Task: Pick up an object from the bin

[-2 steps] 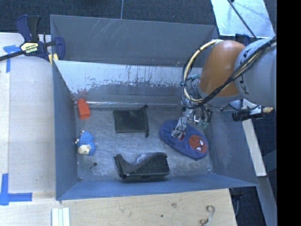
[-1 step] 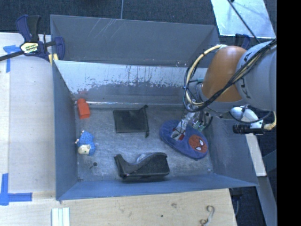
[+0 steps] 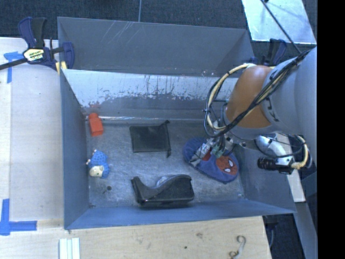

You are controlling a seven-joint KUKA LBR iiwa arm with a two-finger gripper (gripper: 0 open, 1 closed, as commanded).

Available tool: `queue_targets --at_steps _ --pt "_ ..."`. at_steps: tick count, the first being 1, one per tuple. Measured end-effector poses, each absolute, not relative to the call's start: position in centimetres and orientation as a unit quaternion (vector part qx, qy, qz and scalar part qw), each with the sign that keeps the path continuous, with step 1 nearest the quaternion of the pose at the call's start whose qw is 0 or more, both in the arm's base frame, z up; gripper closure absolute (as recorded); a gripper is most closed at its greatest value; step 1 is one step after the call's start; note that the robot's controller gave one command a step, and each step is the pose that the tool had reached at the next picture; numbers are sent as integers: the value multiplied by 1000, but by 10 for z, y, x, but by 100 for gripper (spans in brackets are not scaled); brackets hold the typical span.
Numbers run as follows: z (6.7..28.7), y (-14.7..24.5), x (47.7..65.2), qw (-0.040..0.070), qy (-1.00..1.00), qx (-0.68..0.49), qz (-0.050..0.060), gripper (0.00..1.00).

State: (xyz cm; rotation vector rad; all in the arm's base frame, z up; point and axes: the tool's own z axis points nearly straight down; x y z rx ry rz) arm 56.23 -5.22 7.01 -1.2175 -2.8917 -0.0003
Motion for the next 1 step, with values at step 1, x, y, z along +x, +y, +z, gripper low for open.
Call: queue_targets --at_steps 1 --pt "71 -52 563 1 -923 -386 0 0"
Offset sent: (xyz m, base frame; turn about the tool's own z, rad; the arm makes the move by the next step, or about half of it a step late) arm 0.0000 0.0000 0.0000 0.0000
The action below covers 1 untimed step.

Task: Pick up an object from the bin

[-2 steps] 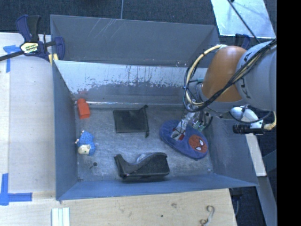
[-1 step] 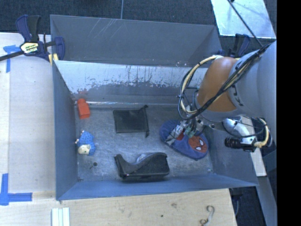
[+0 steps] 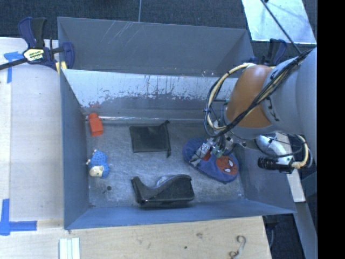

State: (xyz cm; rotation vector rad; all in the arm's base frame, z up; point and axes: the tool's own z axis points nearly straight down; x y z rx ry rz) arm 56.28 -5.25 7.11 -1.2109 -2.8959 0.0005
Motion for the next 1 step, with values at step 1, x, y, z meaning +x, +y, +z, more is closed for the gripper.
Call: queue_targets --at_steps 1 --pt "73 -54 565 -4 -922 -386 0 100"
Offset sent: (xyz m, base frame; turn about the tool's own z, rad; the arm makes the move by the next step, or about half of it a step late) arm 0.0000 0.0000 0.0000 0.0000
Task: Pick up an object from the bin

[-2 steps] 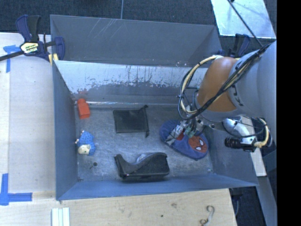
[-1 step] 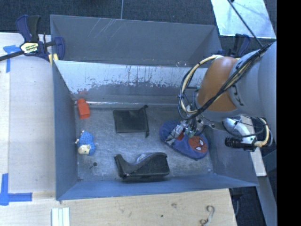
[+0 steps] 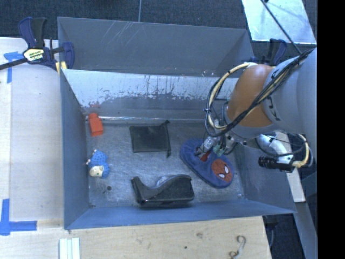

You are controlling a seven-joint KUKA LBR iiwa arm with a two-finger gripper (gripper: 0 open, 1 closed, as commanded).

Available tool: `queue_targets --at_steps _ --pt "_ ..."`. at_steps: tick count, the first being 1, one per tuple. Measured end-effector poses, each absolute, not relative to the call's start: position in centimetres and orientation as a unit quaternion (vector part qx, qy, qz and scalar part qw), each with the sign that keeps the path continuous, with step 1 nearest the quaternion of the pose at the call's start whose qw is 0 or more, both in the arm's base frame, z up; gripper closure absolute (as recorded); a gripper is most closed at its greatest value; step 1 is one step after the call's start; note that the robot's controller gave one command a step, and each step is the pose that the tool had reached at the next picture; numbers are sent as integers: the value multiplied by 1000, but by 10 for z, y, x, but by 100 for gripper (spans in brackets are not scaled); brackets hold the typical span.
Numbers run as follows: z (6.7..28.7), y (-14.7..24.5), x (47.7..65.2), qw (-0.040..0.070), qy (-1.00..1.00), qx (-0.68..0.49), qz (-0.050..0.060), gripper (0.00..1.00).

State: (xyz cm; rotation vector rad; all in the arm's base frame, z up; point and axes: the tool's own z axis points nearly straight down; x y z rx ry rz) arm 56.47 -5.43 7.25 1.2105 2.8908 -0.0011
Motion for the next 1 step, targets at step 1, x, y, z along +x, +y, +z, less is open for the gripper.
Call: queue_targets --at_steps 1 --pt "147 -56 567 5 923 384 1 100"
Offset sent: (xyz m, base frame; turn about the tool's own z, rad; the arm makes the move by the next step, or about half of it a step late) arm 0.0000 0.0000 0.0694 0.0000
